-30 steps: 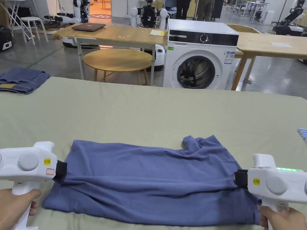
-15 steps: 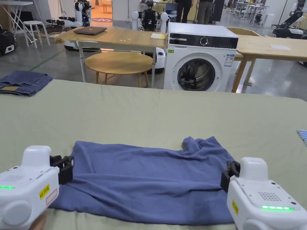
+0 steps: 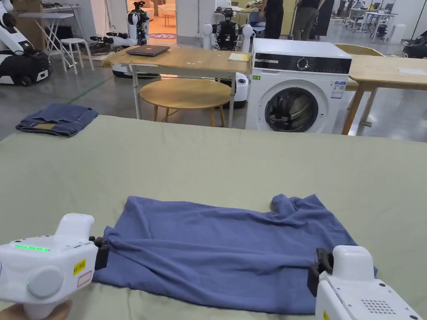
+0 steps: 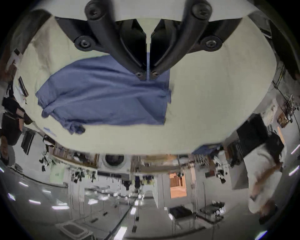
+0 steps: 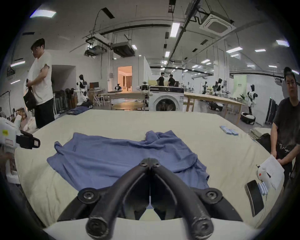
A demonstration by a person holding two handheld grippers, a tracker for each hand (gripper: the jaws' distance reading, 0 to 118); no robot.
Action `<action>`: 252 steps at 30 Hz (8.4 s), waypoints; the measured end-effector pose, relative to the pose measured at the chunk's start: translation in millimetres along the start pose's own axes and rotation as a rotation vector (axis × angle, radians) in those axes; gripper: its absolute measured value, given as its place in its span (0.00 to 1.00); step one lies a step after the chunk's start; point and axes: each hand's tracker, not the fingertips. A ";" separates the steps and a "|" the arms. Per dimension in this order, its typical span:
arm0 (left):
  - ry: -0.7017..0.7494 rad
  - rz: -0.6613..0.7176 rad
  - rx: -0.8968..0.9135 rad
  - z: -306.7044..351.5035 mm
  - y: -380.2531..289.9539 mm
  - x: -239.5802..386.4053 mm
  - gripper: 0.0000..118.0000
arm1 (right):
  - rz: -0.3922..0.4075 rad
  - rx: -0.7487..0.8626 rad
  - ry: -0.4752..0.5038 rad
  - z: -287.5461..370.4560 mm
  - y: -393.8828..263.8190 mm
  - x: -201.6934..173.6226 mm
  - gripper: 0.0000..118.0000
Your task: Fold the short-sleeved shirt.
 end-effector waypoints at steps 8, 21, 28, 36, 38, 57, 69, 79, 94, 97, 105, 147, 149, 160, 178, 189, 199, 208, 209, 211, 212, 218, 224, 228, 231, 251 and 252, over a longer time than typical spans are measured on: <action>-0.073 0.153 -0.308 -65.5 27.1 -44.5 0.19 | 0.003 -0.049 -0.023 -1.3 -6.7 17.1 0.00; 0.041 -0.003 -0.412 -95.6 4.4 -2.5 0.27 | -0.008 -0.122 -0.051 -1.9 -26.3 33.2 0.00; -0.026 0.083 -0.296 -64.3 -11.4 -17.4 0.01 | -0.016 -0.159 -0.067 -4.8 -27.3 53.6 0.00; -0.069 0.096 -0.220 -25.4 -22.5 -21.6 0.01 | -0.033 -0.349 -0.098 -46.9 -10.4 112.6 0.32; -0.068 0.082 -0.209 -22.3 -24.3 -19.8 0.01 | -0.054 -0.425 -0.078 -66.9 -10.1 126.7 0.55; -0.088 0.102 -0.161 2.1 -18.0 -18.5 0.01 | -0.020 -0.588 0.031 -87.3 -0.8 125.2 0.07; -0.078 0.061 -0.174 65.3 -71.0 -25.8 0.01 | 0.041 -0.570 0.017 28.8 -10.6 119.1 0.07; -0.049 0.108 -0.285 49.9 -153.2 -34.9 0.01 | 0.026 -0.690 -0.036 38.7 -102.4 109.1 0.07; -0.079 0.084 -0.005 80.7 -75.3 -10.3 0.37 | 0.050 -0.339 -0.103 55.0 -16.0 76.8 0.56; -0.029 0.033 0.152 92.0 -59.4 12.9 0.36 | 0.061 -0.194 -0.085 56.9 -1.4 51.7 0.44; 0.033 -0.005 0.339 83.4 -39.3 44.2 0.00 | 0.029 -0.005 -0.007 46.7 10.3 -8.3 0.00; -0.006 0.028 -0.212 -100.9 52.2 -33.7 0.00 | -0.037 -0.393 -0.044 -118.1 48.6 105.5 0.17; -0.026 0.051 -0.178 -88.8 51.2 -35.2 0.00 | -0.071 -0.477 -0.011 -152.6 54.2 116.1 0.42; -0.028 0.038 -0.140 -67.8 38.3 -36.7 0.00 | 0.045 -0.776 0.001 -266.4 24.1 113.8 0.47; -0.082 0.101 -0.062 -19.1 32.5 -47.1 0.00 | 0.004 -0.491 0.008 -132.0 71.2 127.0 0.00; -0.116 0.089 -0.007 56.8 -9.7 -51.7 0.00 | 0.023 -0.422 0.018 9.5 52.4 129.0 0.00; -0.131 0.096 -0.084 82.3 -80.9 -53.0 0.00 | 0.003 -0.530 0.018 63.0 -13.0 145.9 0.00; -0.127 0.093 -0.217 64.2 -136.4 -53.0 0.00 | 0.030 -0.678 -0.022 53.9 -78.7 147.4 0.00; -0.119 0.082 -0.229 61.3 -137.3 -52.1 0.00 | 0.026 -0.683 -0.022 50.8 -82.1 147.7 0.00; -0.104 0.052 -0.244 54.1 -140.0 -50.6 0.00 | 0.021 -0.699 -0.031 44.3 -88.3 147.6 0.00; -0.104 0.041 -0.246 52.2 -139.7 -49.2 0.00 | 0.027 -0.700 -0.036 44.0 -89.4 145.8 0.00; -0.092 0.084 -0.250 51.9 -127.0 -47.9 0.09 | 0.066 -0.697 -0.059 39.9 -86.9 136.1 0.10; -0.081 0.087 -0.096 72.4 -91.1 -26.6 0.37 | 0.129 -0.473 -0.179 60.1 -38.4 118.4 0.57; -0.090 0.061 0.035 75.4 -67.0 0.0 0.37 | 0.095 -0.339 -0.185 53.6 -14.9 101.1 0.57; -0.087 0.029 0.157 76.4 -53.9 24.7 0.37 | 0.034 -0.174 -0.124 52.5 -2.2 77.1 0.57; 0.053 0.037 0.503 102.8 -23.7 67.5 0.00 | -0.020 0.260 -0.061 49.1 26.8 -45.0 0.00; 0.036 0.048 0.482 103.1 -25.7 58.8 0.00 | -0.016 0.261 -0.063 47.9 26.3 -46.2 0.00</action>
